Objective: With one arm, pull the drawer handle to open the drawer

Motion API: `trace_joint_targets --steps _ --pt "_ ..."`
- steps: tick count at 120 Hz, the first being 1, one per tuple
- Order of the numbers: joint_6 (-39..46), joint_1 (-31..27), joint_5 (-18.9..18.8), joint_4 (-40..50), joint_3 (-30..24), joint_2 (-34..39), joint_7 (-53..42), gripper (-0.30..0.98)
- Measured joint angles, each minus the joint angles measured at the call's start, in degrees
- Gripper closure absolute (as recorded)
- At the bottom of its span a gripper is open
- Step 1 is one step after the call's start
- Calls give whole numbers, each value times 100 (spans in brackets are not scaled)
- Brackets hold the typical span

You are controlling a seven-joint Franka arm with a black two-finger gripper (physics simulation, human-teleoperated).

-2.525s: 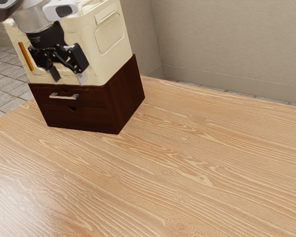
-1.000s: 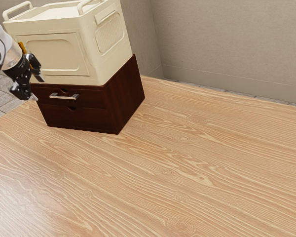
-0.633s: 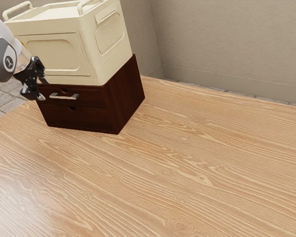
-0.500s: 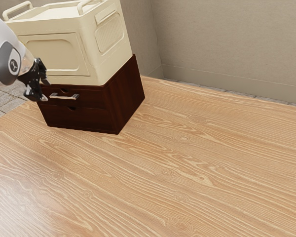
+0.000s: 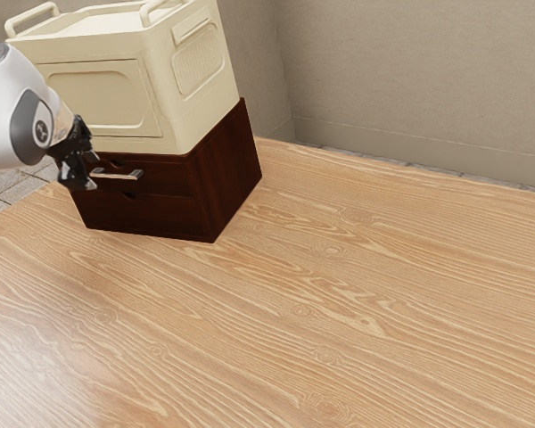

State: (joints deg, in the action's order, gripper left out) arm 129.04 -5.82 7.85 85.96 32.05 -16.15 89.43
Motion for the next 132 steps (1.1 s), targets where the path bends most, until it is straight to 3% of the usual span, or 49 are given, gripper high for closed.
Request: trace_joint_targets --steps 118,132 --pt "292 -9 147 3 -164 -377 219 30" --pt "304 -13 168 2 -179 -374 226 35"
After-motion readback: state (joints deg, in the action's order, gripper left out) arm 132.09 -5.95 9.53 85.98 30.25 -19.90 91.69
